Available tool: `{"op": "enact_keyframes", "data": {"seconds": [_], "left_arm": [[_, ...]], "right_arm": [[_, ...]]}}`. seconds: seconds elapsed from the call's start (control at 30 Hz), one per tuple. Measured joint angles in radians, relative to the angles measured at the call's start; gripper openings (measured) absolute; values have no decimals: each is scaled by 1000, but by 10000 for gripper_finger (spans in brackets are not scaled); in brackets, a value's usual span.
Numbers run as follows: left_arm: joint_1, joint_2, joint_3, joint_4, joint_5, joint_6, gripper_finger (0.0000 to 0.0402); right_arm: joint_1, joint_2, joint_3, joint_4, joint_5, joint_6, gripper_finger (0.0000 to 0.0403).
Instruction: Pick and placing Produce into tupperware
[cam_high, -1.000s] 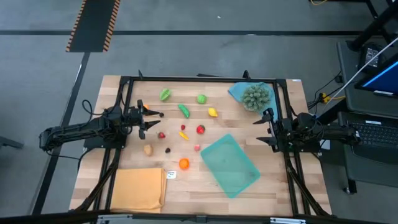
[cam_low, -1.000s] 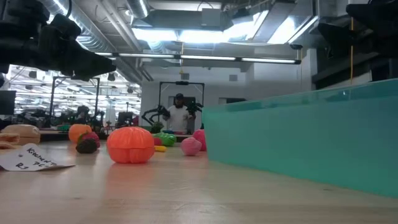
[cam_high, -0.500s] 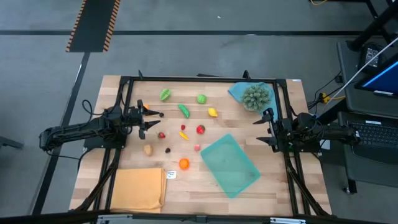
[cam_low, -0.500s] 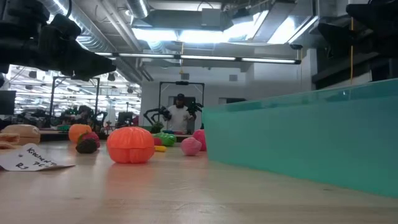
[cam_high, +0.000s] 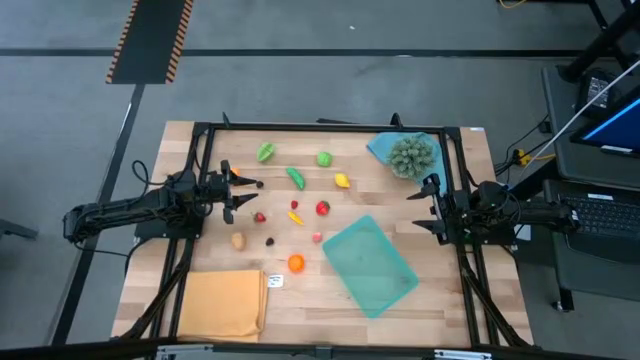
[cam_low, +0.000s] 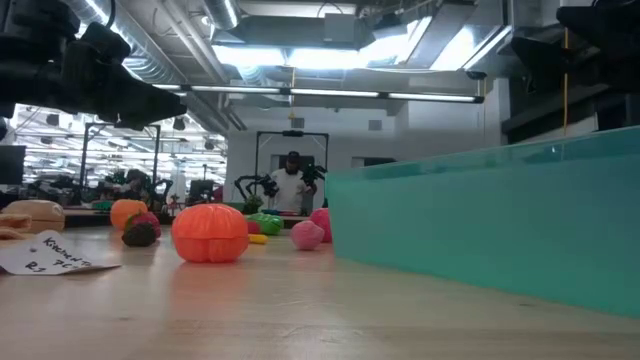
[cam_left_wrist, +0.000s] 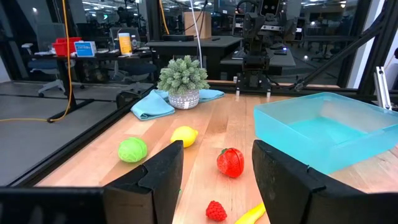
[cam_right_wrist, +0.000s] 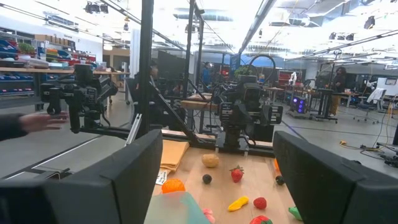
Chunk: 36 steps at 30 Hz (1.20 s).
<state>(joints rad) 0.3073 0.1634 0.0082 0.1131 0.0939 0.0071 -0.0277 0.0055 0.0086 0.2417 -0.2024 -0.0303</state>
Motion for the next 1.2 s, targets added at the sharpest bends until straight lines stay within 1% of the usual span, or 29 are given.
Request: {"op": "enact_keyframes", "data": {"seconds": [0.37,0.6,0.73,0.8,0.87,0.93,1.07,1.13,1.2], "left_arm": [[0,0,0,0,0,0,185],[0,0,0,5,0,12,185],[0,0,0,14,0,22,185],[0,0,0,13,0,6,185],[0,0,0,13,5,-2,185],[0,0,0,13,49,0,185],[0,0,0,14,189,21,185],[0,0,0,14,214,21,185],[0,0,0,14,214,29,185]], "right_arm": [[0,0,0,0,0,0,307],[0,0,0,-7,0,-27,307],[0,3,0,-108,3,-26,307],[0,14,0,-164,30,-1,307],[0,34,0,-172,58,25,307],[0,57,0,-162,63,24,307],[0,101,0,-141,74,22,307],[0,124,0,-139,79,22,307],[0,148,3,-139,81,22,307]]}}
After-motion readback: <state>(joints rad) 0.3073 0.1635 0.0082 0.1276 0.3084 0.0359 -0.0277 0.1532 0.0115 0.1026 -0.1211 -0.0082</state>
